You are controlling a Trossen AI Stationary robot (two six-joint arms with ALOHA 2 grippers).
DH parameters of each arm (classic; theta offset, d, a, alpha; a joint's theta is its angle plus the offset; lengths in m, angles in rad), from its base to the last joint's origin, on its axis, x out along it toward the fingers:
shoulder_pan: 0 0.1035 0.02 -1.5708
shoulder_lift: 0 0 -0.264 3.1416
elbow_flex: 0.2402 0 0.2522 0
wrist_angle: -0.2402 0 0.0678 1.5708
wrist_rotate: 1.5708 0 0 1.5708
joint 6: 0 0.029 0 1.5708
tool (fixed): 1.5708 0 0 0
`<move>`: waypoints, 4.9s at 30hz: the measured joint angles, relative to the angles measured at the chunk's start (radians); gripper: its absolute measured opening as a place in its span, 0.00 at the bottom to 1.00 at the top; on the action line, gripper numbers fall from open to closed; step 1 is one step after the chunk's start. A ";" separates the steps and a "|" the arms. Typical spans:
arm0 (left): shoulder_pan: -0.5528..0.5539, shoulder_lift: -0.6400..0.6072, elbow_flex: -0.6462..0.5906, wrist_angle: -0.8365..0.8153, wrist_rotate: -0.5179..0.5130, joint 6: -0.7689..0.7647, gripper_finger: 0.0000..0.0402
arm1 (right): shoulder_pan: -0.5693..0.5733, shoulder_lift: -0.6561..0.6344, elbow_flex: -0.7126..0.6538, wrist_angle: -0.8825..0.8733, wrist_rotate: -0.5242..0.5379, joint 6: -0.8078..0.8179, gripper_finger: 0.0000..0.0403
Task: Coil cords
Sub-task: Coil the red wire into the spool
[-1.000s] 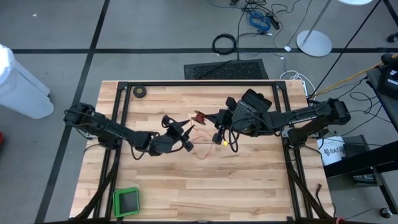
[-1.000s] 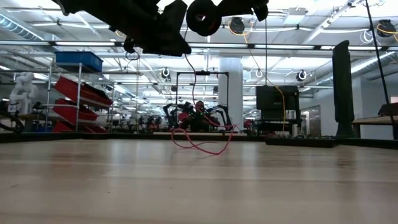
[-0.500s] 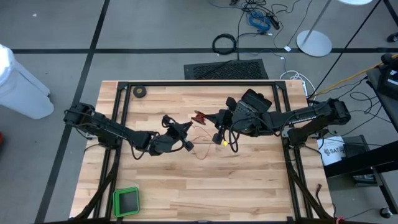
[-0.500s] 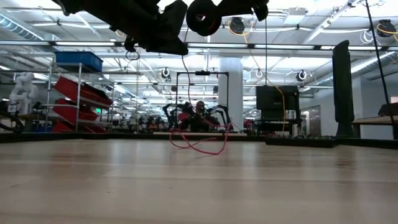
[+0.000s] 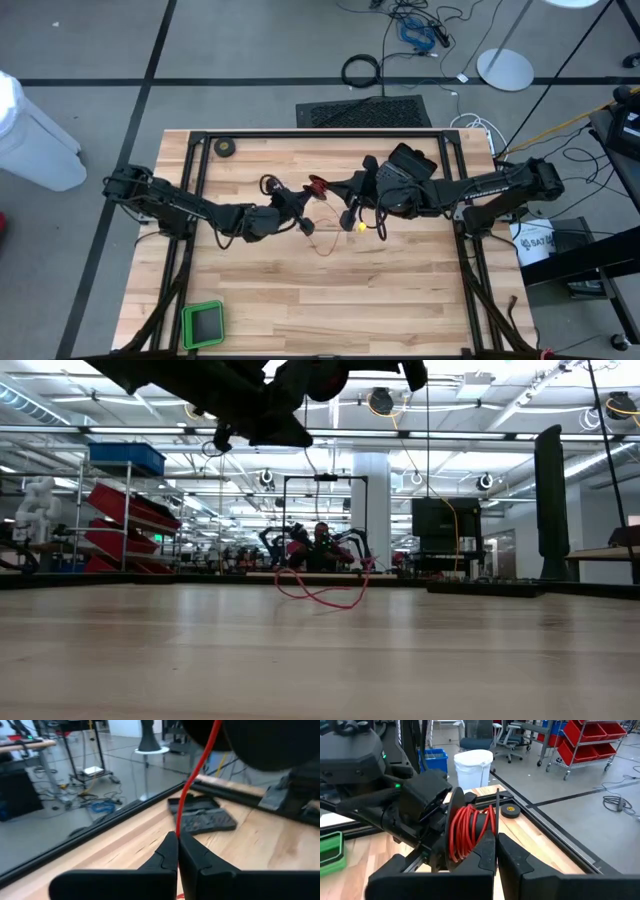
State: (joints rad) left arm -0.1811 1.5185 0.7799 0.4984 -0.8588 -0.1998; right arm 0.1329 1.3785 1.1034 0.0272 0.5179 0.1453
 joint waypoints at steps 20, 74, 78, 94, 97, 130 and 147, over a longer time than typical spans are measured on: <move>0.018 0.000 0.066 0.148 0.261 -0.003 0.00 | 0.007 0.006 0.000 0.001 0.163 0.005 0.00; -0.080 -0.209 0.126 -0.286 0.456 -0.030 0.04 | 0.020 0.034 -0.002 -0.234 -0.176 -0.166 0.00; -0.093 -0.207 0.126 -0.316 0.460 -0.075 0.04 | 0.011 0.032 -0.002 -0.233 -0.171 -0.153 0.00; -0.286 -0.170 0.062 -0.391 0.214 -0.134 0.17 | 0.029 -0.061 -0.001 -0.229 -0.094 -0.093 0.00; -0.286 -0.110 0.061 -0.333 0.210 -0.135 0.31 | 0.032 -0.083 0.000 -0.215 -0.097 -0.072 0.00; -0.181 0.322 0.061 0.148 -0.092 0.132 0.34 | 0.066 -0.129 0.000 -0.188 -0.102 -0.082 0.00; -0.201 0.322 0.061 0.149 -0.089 0.130 0.02 | 0.066 -0.129 0.000 -0.189 -0.101 -0.082 0.00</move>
State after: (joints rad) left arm -0.3820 1.8400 0.8410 0.6476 -0.9478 -0.0700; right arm 0.1993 1.2499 1.1034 -0.1619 0.4168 0.0631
